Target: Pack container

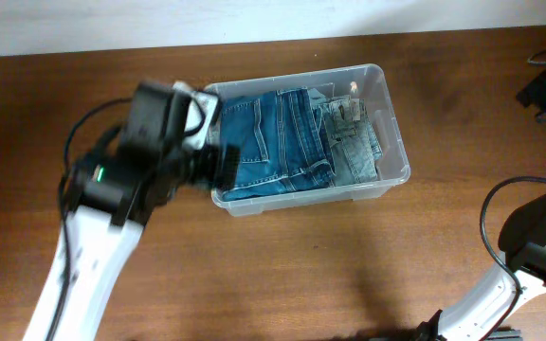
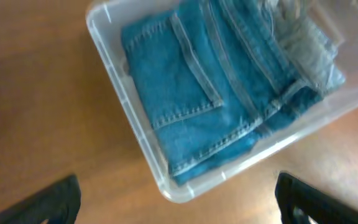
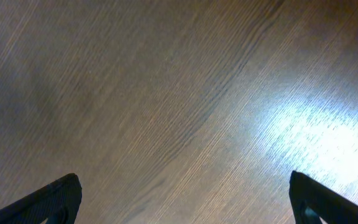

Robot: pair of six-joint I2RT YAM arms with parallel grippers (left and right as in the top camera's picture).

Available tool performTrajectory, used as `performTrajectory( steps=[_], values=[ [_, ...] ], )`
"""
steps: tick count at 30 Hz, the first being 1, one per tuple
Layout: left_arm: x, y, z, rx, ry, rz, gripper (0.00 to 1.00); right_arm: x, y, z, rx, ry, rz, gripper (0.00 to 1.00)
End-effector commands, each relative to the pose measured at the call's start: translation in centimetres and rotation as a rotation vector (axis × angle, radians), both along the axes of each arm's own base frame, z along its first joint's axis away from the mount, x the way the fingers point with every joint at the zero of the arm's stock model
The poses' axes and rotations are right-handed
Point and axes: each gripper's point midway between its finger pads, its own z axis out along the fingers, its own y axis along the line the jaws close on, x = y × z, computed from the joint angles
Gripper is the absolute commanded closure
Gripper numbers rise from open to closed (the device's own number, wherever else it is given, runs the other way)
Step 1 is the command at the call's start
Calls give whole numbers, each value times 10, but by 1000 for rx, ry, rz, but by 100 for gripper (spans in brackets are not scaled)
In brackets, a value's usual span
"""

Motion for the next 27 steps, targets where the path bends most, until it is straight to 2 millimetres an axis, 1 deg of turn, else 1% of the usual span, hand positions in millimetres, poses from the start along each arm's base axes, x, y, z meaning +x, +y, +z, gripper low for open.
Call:
performTrajectory(
  steps=[1,4,6,9,11,15,18,21,24,27],
  values=[
    [-19,17,-21,-3,-59,13,1,0,0,-4,3,8,-12,1],
    [-29,30,-28,-34,-154,40,0,0,0,-4,3,8,-12,1],
    [-34,42,-30,-57,-245,71,1,0,0,-4,3,8,-12,2],
    [-38,58,-32,-45,-388,82,1,0,0,-4,3,8,-12,2],
    [-44,65,-35,-30,-489,59,1,0,0,-4,3,8,-12,1],
    [-56,72,-52,-7,-628,5,1,0,0,-4,3,8,-12,1],
    [-59,81,-65,-7,-717,36,1,0,0,-4,3,8,-12,2],
    [-61,88,-68,-5,-824,64,1,0,0,-4,3,8,-12,1],
    [-62,94,-65,-4,-932,86,1,0,0,-4,3,8,-12,2],
    [-64,99,-67,2,-989,105,1,0,0,-4,3,8,-12,2]
  ],
)
